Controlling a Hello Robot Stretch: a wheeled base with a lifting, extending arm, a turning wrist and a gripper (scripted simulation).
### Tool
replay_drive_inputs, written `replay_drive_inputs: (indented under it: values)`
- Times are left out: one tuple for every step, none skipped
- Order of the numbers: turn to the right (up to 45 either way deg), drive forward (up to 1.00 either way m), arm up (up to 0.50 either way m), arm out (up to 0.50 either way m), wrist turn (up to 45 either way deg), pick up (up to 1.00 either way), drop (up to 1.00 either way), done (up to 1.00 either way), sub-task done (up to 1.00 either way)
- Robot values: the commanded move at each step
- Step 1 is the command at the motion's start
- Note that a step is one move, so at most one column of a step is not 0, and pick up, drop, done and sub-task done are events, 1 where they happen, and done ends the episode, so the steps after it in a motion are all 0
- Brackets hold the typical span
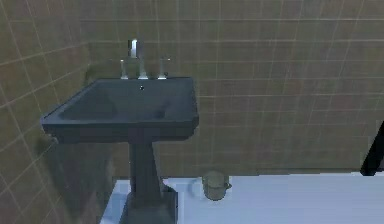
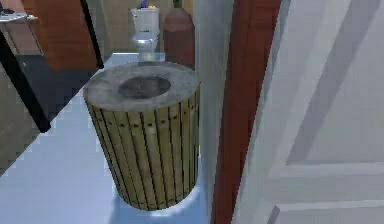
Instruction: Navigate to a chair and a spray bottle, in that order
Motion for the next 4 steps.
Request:
replay_drive_inputs:
  values:
    - [39.0,0.0,0.0,0.0,0.0,0.0,0.0,0.0,0.0]
    - [0.0,0.65,0.0,0.0,0.0,0.0,0.0,0.0,0.0]
    - [-6.0,0.0,0.0,0.0,0.0,0.0,0.0,0.0,0.0]
    - [0.0,0.5,0.0,0.0,0.0,0.0,0.0,0.0,0.0]
